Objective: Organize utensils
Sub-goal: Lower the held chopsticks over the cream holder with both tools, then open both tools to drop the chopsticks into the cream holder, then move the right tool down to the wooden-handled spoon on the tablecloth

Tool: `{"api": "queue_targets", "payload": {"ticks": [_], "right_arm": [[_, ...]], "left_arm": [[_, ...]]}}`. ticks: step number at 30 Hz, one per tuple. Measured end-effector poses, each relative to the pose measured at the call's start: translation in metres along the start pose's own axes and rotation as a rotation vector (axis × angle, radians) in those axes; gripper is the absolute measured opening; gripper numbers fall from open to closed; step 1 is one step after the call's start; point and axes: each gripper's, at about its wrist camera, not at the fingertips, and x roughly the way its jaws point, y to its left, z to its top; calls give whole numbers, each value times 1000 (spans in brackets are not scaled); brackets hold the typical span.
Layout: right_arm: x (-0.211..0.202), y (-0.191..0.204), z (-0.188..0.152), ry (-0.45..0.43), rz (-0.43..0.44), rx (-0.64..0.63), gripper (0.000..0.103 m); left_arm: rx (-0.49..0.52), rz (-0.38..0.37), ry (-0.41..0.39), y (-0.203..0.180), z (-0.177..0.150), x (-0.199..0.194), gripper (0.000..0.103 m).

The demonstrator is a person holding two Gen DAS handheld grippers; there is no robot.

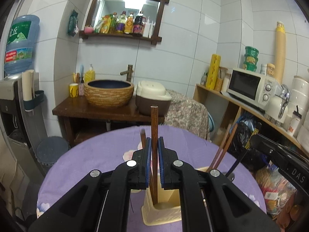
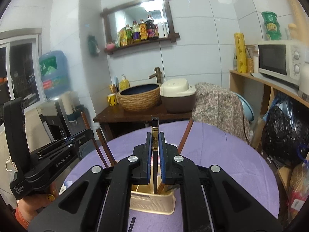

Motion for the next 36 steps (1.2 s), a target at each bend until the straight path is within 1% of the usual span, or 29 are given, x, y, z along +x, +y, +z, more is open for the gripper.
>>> {"api": "queue_targets", "payload": {"ticks": [2,7,13,15,17,18,19,20,21,22,23,24,25,27,28,29,30,32,33,36], "right_arm": [[6,-3,-7,21,-2,4,8],[10,-9,-13,33,-7,13,8],[9,-10,-15,27,-1,20,8],[8,-10,-17,33,22,16,9],[6,-9,-18,32,13,-3,10],[5,-8,-18,29,12,-11,15],[1,-7,-20,20,8,-24,27],[-4,-7,-21,9,-1,-33,38],[-7,-7,-23,0,-9,-40,63],[-15,-7,-27,-16,-19,-54,75],[-19,-6,-31,-18,-21,-64,76],[-23,-5,-38,-5,-16,-82,76],[-26,-4,-44,12,-6,-92,77],[-30,-3,-59,55,12,-101,78],[-32,-1,-70,88,18,-104,78],[-33,0,-80,121,21,-105,78],[-34,1,-91,151,23,-104,78],[-34,5,-118,226,43,-107,78],[-32,9,-135,270,53,-118,78],[-28,21,-167,341,58,-155,78]], "left_arm": [[0,-2,22,3,-8,4,8],[-4,-1,48,6,-19,10,8],[-13,-1,49,7,-20,8,8],[-11,-9,48,7,-21,5,9],[3,-8,42,6,-23,-1,20],[7,-6,36,7,-24,-5,34],[9,-7,26,7,-26,-11,47],[9,-9,16,7,-27,-16,52],[8,-10,4,9,-30,-23,60],[8,-8,-7,10,-33,-30,69],[9,-1,-21,14,-40,-42,75],[12,3,-23,15,-46,-48,87],[17,8,-19,17,-52,-53,94],[22,27,13,25,-69,-64,97],[22,31,40,29,-77,-67,97],[15,38,84,35,-91,-70,97],[2,42,101,40,-99,-73,97],[-34,37,143,51,-122,-80,97],[-43,39,181,56,-136,-81,97],[-31,70,255,61,-164,-83,97]]}}
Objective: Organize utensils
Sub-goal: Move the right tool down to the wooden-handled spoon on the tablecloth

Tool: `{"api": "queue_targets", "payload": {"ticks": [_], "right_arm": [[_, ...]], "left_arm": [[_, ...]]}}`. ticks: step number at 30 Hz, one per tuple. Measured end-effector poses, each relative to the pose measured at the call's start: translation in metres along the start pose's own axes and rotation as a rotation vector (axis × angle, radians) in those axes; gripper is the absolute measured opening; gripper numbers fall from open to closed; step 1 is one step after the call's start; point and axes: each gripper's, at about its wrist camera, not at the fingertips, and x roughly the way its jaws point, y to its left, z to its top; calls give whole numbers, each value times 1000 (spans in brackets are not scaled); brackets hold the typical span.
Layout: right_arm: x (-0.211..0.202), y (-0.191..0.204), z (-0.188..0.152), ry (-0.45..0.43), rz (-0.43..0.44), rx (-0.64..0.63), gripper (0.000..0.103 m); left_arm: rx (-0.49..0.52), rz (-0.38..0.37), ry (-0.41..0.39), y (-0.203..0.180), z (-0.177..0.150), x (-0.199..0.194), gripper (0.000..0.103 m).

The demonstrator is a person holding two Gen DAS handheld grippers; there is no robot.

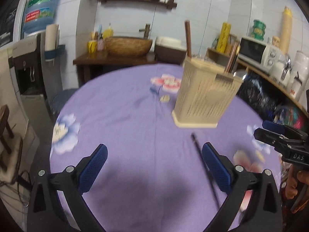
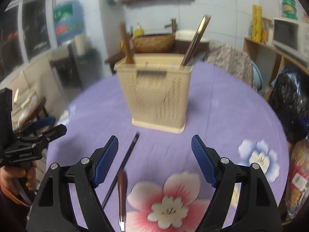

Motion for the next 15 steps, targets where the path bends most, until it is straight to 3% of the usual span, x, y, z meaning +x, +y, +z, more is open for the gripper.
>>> {"api": "queue_targets", "payload": {"ticks": [5,10,15], "right_arm": [[21,27,-40,97,-5,-73,77],[30,34,-57,148,1,-56,73],[40,39,-63,188,-3,-79,51]], "left_arm": [[4,20,72,7,-24,4,97],[-3,23,84,9,-31,4,97],[6,32,99,8,-40,5,97]]}}
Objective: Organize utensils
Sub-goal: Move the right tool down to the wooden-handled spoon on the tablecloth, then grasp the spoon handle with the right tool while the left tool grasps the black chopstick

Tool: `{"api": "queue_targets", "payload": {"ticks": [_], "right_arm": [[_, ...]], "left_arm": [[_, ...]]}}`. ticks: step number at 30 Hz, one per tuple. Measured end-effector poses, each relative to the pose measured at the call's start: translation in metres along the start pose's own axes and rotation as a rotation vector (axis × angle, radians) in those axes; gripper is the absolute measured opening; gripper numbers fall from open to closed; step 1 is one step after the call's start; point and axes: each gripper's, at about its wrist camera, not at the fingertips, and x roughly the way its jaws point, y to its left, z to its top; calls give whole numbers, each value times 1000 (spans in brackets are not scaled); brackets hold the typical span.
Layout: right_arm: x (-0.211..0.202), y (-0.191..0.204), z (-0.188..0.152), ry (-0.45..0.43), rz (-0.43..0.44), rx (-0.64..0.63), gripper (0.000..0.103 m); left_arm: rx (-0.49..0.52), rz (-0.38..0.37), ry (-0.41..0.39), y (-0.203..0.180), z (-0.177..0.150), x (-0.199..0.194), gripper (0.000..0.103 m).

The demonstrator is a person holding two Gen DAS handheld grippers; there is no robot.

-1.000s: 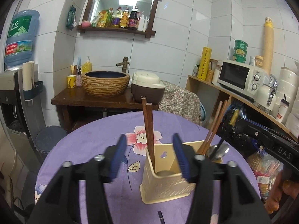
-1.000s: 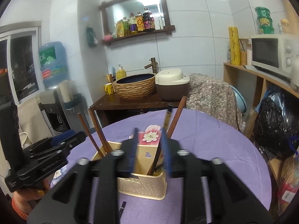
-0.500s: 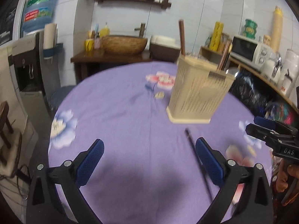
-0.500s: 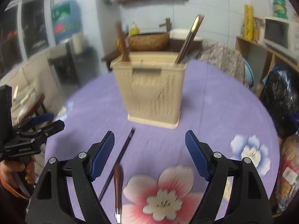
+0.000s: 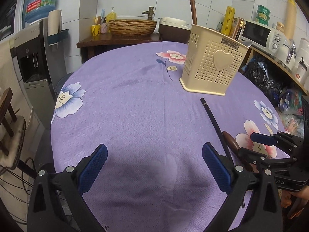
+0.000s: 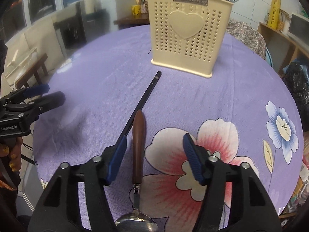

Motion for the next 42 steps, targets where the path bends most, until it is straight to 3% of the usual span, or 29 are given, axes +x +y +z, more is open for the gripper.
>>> {"api": "queue_targets", "payload": {"ticks": [12,17,20,25,27,35,42], "right_arm": [[16,12,10,-2,-4,-1,16],[11,-19,7,6,-44,47,16],[5,-45,2,12,-71,104,16],[-2,-71,-6,9,-89,168,16],[-1,-74,-7,8,-83,174,16],[-1,-74,-7,8,-83,178,16],[2,-74,-3,14,-95,178,17]], "left_arm": [[18,-6,30,-11,-6,6,97],[65,-22,33,-28,4,9,97],[110,-70,67,-46,11,19,97],[165,-136,170,-78,22,52,70],[188,-143,194,-92,27,66,64],[234,-56,208,-113,50,100,54],[263,-17,213,-126,65,117,27]]}}
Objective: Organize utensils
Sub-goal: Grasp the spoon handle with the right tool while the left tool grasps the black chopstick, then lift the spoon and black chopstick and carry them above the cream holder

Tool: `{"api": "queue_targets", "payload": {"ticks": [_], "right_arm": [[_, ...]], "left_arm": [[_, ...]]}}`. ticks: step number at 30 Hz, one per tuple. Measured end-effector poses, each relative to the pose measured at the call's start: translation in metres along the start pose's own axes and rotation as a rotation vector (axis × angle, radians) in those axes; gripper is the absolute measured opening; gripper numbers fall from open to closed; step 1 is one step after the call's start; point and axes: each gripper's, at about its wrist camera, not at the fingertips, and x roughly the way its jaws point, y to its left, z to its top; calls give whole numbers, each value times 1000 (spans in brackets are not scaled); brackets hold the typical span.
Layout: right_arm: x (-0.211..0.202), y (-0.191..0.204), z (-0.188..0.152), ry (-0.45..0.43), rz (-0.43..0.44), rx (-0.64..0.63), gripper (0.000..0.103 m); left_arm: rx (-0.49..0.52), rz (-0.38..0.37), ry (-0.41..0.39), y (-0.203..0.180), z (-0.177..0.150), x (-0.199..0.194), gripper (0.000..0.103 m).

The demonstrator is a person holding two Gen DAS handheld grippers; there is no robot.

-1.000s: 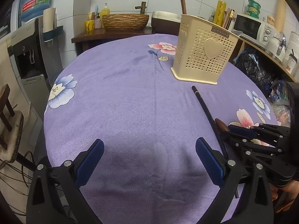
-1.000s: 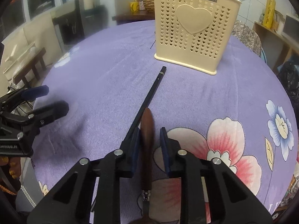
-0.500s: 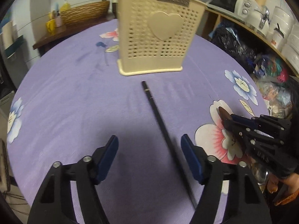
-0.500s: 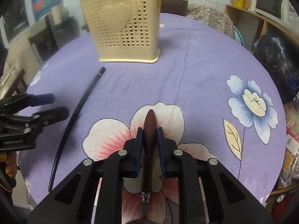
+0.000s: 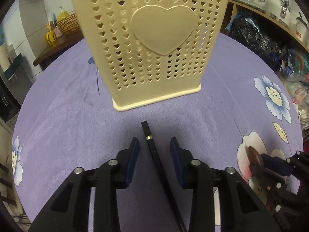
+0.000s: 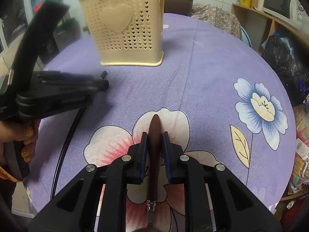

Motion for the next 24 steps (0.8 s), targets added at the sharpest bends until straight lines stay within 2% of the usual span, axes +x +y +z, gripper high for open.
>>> {"api": "queue_targets", "payload": {"ticks": [1,5,12,19,24], "right_arm": [[1,0,1,2,-2,-2,17],[4,2,5,8,-8,-13,17],[5,3,8,10,-5,-43,17],[6,-3,11,22,34,-12,17],[-1,-5,12,-2,77,15,16]], "left_arm": [[4,2,1,-1,1,1,22],[4,3,-9,0,-2,-2,12],[-3,-7,-19,2,0,-2,11],[-16,-29,-21,5,-1,-3,9],[-43,-54,-58,15,-4,-18,9]]}}
